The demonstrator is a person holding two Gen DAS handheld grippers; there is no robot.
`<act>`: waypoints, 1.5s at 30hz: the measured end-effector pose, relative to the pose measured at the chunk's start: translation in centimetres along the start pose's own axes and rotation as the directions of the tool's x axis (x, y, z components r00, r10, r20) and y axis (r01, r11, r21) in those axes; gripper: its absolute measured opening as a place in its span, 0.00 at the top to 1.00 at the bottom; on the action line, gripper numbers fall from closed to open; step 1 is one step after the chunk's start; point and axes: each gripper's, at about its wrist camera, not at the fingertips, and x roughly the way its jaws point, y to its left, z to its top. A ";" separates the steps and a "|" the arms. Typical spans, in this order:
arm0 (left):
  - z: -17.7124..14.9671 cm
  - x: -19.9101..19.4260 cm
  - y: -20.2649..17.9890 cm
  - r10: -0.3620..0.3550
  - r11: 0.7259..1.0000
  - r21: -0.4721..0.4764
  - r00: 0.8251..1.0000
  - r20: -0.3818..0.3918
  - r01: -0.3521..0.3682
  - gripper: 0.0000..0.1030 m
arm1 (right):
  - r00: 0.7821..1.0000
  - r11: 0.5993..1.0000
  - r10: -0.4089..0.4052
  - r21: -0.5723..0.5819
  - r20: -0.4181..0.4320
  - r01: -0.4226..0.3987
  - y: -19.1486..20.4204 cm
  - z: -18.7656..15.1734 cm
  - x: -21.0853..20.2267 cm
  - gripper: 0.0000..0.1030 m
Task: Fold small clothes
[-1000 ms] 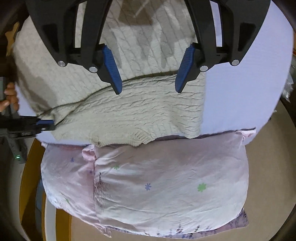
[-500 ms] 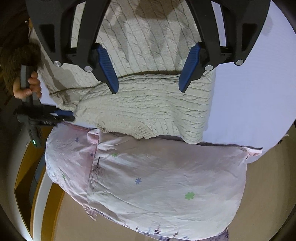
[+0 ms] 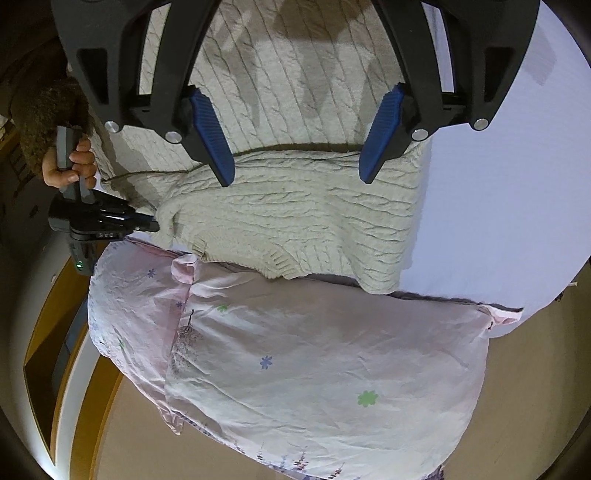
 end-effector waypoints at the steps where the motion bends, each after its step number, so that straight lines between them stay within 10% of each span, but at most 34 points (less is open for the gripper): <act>1: 0.0 0.0 0.1 -0.001 1.000 -0.004 1.000 0.001 0.001 0.31 | 1.000 1.000 0.014 -0.010 0.028 -0.014 0.1 -0.2 -1.2 0.92; 7: -0.1 -1.6 0.4 -0.007 1.000 -0.017 1.000 0.017 0.007 0.31 | 0.988 0.999 -0.030 -0.018 0.154 0.033 -0.6 -3.4 -8.0 0.92; 11: -0.9 -4.1 1.1 -0.061 0.995 -0.079 0.998 0.001 0.061 0.31 | 0.992 0.992 -0.115 0.053 0.059 0.112 -4.0 -6.0 -9.0 0.90; 17: -4.2 -6.8 2.4 -0.127 0.977 -0.181 0.988 -0.092 0.109 0.30 | 0.979 0.981 -0.191 0.046 0.074 0.188 -7.1 -10.0 -14.5 0.42; 19: -5.6 -7.5 2.6 -0.121 0.977 -0.192 0.985 -0.123 0.096 0.30 | 0.980 0.980 -0.196 0.053 0.045 0.193 -8.2 -11.1 -15.2 0.42; 26: -9.8 -8.6 2.4 -0.196 0.955 -0.256 0.966 -0.169 0.149 0.31 | 0.996 0.997 0.031 0.074 -0.083 -0.025 -10.7 -16.1 -16.5 0.63; 35: -15.3 -12.1 0.6 -0.354 0.895 -0.344 0.921 -0.164 0.283 0.51 | 0.928 0.960 0.278 0.052 -0.249 -0.274 -10.8 -22.1 -17.8 0.64; 38: -16.4 -11.7 0.3 -0.364 0.886 -0.369 0.913 -0.185 0.279 0.68 | 0.912 0.957 0.284 0.028 -0.295 -0.289 -9.8 -22.9 -17.1 0.91; 40: -16.7 -11.1 0.2 -0.381 0.876 -0.391 0.903 -0.197 0.284 0.91 | 0.910 0.950 0.307 0.034 -0.279 -0.310 -9.3 -22.5 -17.2 0.93; 45: -11.1 -12.4 -1.4 -0.395 0.886 -0.296 0.915 -0.083 0.356 0.93 | 0.904 0.901 0.426 -0.067 -0.045 -0.428 -5.7 -15.9 -19.7 0.93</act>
